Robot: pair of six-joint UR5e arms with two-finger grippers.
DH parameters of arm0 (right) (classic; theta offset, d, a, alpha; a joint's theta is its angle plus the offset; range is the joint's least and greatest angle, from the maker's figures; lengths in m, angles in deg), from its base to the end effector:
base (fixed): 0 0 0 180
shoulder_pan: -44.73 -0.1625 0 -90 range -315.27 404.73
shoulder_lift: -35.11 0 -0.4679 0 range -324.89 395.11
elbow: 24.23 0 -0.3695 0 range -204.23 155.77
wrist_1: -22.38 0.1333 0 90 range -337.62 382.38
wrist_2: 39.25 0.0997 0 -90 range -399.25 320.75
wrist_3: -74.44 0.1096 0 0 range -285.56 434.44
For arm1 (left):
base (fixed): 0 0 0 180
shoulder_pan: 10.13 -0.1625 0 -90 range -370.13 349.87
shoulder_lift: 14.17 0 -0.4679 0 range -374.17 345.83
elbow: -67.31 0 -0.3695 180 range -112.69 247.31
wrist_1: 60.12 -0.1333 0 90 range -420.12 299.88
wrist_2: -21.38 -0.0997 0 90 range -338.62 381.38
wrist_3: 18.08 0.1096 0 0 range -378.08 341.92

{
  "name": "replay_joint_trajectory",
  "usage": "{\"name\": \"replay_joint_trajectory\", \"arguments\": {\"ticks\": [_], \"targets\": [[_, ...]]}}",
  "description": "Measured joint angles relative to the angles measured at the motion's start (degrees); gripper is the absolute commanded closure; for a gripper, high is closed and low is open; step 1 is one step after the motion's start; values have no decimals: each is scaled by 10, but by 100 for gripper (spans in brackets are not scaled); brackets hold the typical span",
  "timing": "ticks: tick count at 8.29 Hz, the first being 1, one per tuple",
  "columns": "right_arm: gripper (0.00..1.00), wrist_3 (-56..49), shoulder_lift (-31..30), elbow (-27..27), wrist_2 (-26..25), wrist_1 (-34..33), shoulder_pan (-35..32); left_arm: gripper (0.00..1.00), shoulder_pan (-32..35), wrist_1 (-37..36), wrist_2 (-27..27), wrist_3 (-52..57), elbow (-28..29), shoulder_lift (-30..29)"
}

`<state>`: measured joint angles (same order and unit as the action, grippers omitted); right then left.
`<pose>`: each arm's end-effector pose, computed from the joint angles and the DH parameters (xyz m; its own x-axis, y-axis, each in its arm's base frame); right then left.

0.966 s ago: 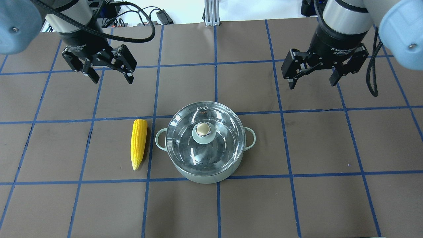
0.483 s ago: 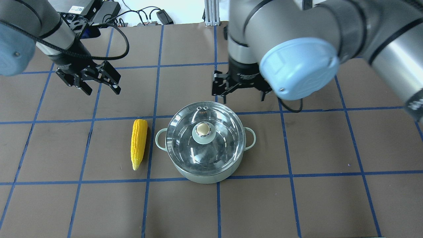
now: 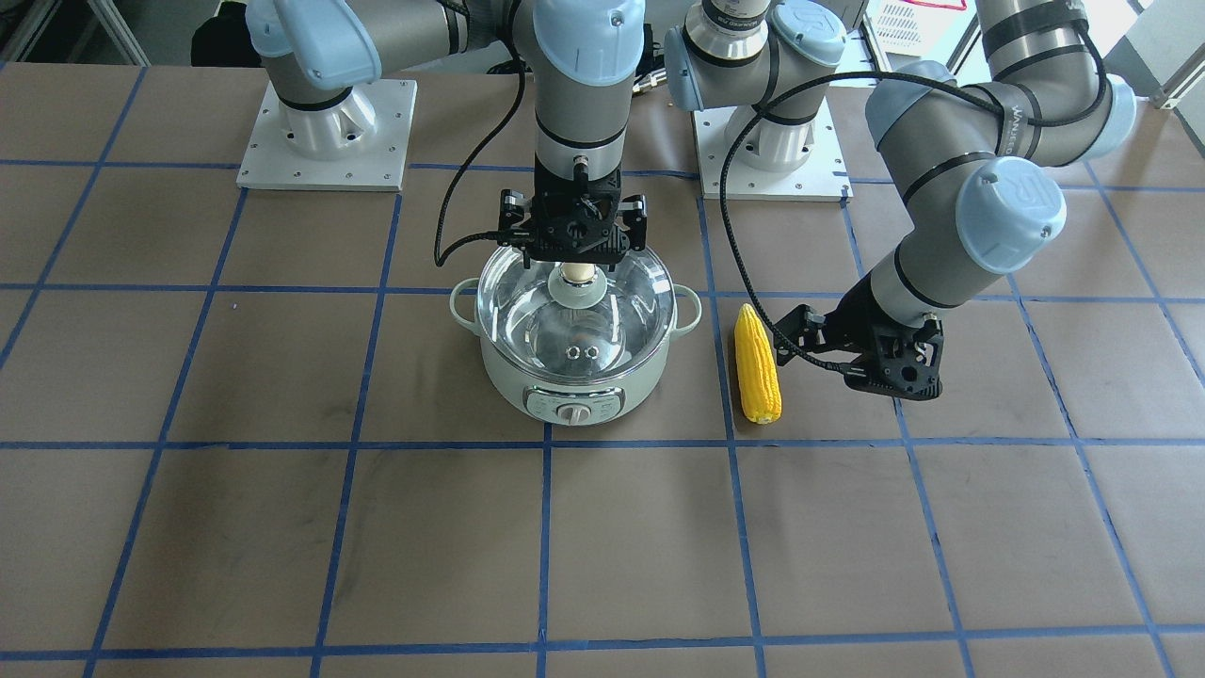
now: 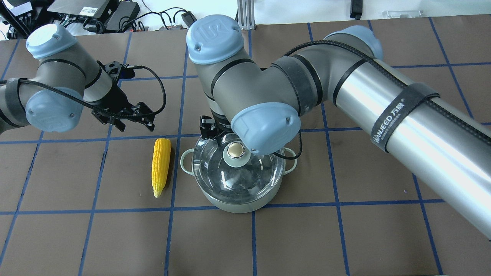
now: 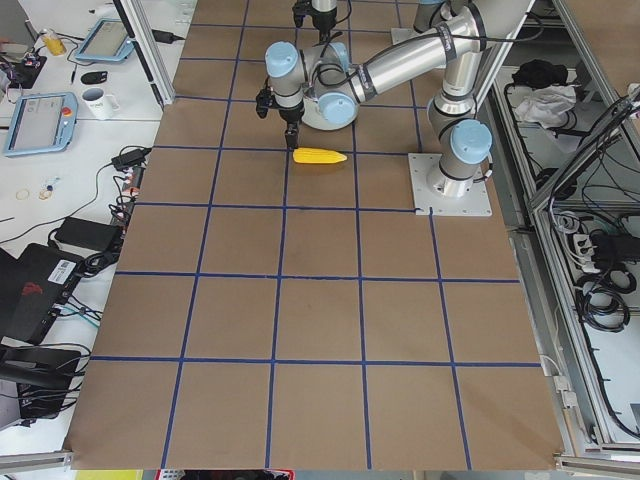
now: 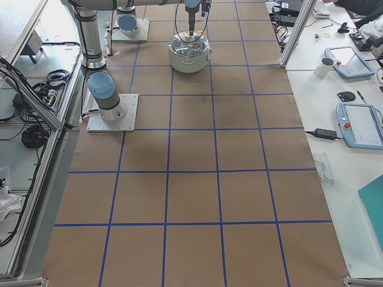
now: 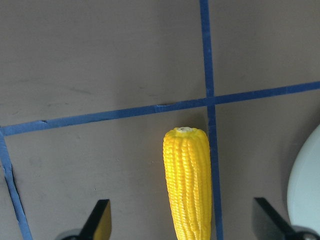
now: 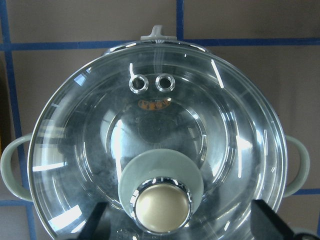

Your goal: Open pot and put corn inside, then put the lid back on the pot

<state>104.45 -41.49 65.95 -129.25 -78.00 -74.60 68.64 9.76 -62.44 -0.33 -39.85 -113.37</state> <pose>0.3910 -0.4238 0.4159 -0.9995 0.0112 0.0279 0.0125 0.9988 0.0483 -0.0463 -0.5120 0.3412 -0.9856 0.1019 0.1351 0.1122 0.9912 0.0709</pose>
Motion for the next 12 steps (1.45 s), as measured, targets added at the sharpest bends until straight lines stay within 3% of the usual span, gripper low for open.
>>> {"name": "replay_joint_trajectory", "arguments": {"ticks": [4,6,8,10,12], "targets": [[10,26,14,30,17,-14,-4,0,-3,-73,-1,1,-49,-25],[36,32,18,31,18,-25,-4,0,-3,-91,0,-2,-68,-26],[69,34,18,31,19,-29,-4,2,-3,-97,0,-4,-84,-27],[86,34,18,30,20,-30,-4,2,-3,-107,0,-3,-106,-27],[91,34,16,27,20,-30,-4,2,-3,-123,3,-4,-132,-34]]}}
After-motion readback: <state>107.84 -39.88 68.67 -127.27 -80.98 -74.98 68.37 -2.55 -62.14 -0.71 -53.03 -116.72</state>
